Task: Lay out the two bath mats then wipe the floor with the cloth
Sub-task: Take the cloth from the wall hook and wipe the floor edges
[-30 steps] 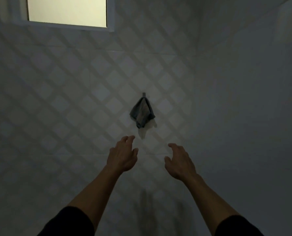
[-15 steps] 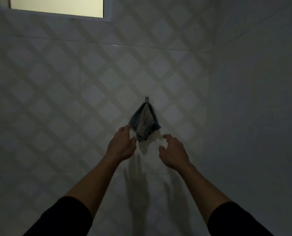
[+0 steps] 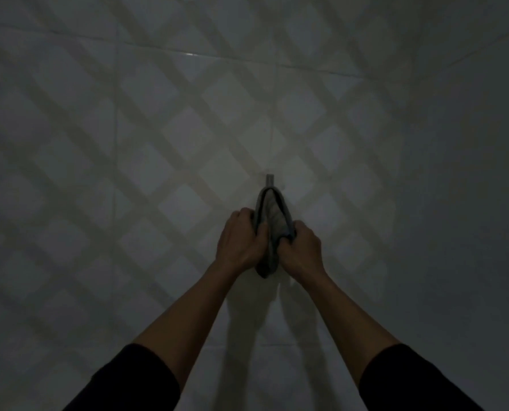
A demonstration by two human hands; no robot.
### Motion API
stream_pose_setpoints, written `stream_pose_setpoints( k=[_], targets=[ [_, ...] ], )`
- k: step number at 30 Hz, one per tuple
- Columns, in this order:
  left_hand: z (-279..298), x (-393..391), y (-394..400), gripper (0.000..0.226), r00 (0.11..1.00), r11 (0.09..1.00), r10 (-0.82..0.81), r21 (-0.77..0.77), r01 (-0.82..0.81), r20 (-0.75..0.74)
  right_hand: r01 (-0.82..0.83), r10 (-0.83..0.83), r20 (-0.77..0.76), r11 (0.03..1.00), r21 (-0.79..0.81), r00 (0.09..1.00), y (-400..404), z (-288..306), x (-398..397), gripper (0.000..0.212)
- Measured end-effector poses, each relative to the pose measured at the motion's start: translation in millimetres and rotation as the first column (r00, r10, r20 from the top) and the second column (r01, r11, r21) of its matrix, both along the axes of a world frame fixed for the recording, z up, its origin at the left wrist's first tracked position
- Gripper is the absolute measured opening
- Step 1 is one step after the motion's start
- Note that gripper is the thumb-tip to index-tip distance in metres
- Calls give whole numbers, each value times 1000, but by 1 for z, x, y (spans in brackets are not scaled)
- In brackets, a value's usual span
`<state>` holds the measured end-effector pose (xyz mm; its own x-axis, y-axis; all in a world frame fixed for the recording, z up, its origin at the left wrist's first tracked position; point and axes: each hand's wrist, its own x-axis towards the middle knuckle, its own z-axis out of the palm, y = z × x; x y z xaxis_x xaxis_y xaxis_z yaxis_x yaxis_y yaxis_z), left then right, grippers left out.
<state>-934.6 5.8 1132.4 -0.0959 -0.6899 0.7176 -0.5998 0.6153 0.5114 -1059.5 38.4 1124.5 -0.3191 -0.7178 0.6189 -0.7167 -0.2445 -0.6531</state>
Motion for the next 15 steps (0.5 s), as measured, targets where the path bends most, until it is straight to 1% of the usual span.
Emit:
stream_pose_setpoints(
  k=[1,3,5,8,11,15],
  targets=[
    [0,-4,1,25,999,1000,-3,-11,3,-41,3,-3,1,999,-42,1000,-2,-1,3,9],
    [1,-11,5,16,990,997,-7,-72,-3,-140,-10,15,30,987,-159,999,-2,-2,9,6],
    [5,-16,11,13,968,990,-40,-140,5,-249,-34,60,90,963,-266,994,1,1,17,8],
    [13,-20,19,12,902,983,-91,-180,14,-423,-45,113,163,927,-373,980,9,11,29,12],
    [14,-17,23,12,857,984,-80,-179,-15,-508,-37,134,200,904,-427,970,12,15,36,12],
    [-9,-5,17,18,841,989,2,-125,-82,-541,22,101,273,910,-414,957,14,3,36,12]
  ],
)
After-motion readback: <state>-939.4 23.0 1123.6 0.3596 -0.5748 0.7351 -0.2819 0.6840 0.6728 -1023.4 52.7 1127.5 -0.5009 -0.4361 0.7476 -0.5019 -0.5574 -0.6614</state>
